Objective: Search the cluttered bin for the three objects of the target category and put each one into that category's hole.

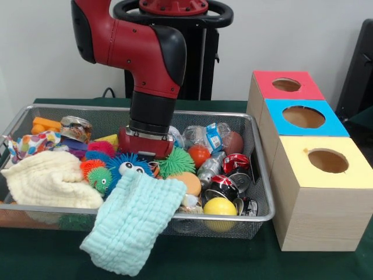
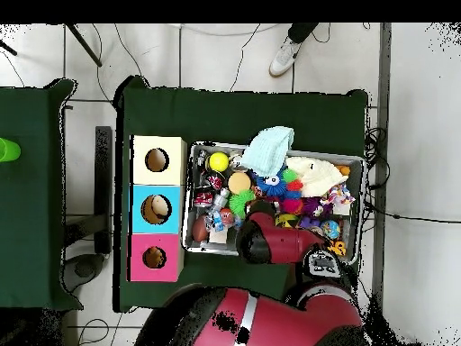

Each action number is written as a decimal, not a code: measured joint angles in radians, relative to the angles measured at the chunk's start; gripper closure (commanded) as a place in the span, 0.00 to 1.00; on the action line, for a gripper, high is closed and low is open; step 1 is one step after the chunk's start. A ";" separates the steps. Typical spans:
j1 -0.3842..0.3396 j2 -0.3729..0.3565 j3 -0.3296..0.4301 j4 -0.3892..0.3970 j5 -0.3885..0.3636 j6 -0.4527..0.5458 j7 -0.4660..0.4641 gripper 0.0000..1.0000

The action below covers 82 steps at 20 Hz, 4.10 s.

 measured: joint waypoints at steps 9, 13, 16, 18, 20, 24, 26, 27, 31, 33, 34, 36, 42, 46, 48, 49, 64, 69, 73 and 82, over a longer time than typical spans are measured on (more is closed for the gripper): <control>-0.101 -0.158 0.116 0.003 0.040 0.466 0.000 1.00; -0.132 -0.236 0.147 -0.014 0.047 0.645 0.000 1.00; -0.149 -0.278 0.167 -0.028 0.046 0.700 0.000 1.00; -0.160 -0.302 0.178 -0.038 0.046 0.708 0.000 1.00; -0.168 -0.319 0.186 -0.044 0.045 0.709 0.000 1.00; -0.171 -0.340 0.196 -0.063 0.042 0.707 0.000 1.00; -0.161 -0.339 0.191 -0.073 0.032 0.698 0.000 1.00; -0.149 -0.335 0.184 -0.080 0.023 0.686 0.000 1.00; -0.072 -0.303 0.135 -0.107 -0.014 0.599 0.000 1.00; -0.024 -0.283 0.111 -0.108 -0.026 0.535 0.000 1.00; -0.014 -0.278 0.106 -0.108 -0.027 0.522 0.000 1.00; 0.008 -0.268 0.097 -0.108 -0.028 0.490 0.000 1.00; 0.016 -0.253 0.097 -0.094 -0.027 0.416 0.000 1.00; -0.065 -0.250 0.125 -0.063 -0.027 0.359 0.000 1.00; -0.116 -0.248 0.141 -0.048 -0.027 0.340 0.000 1.00; -0.130 -0.247 0.144 -0.044 -0.027 0.339 0.000 1.00; -0.190 -0.251 0.157 -0.017 -0.054 0.337 0.000 0.00; -0.167 -0.272 0.161 -0.015 -0.056 0.337 0.000 0.00; -0.156 -0.296 0.163 -0.013 -0.057 0.343 0.000 0.00; -0.156 -0.334 0.163 -0.012 -0.057 0.394 0.000 0.00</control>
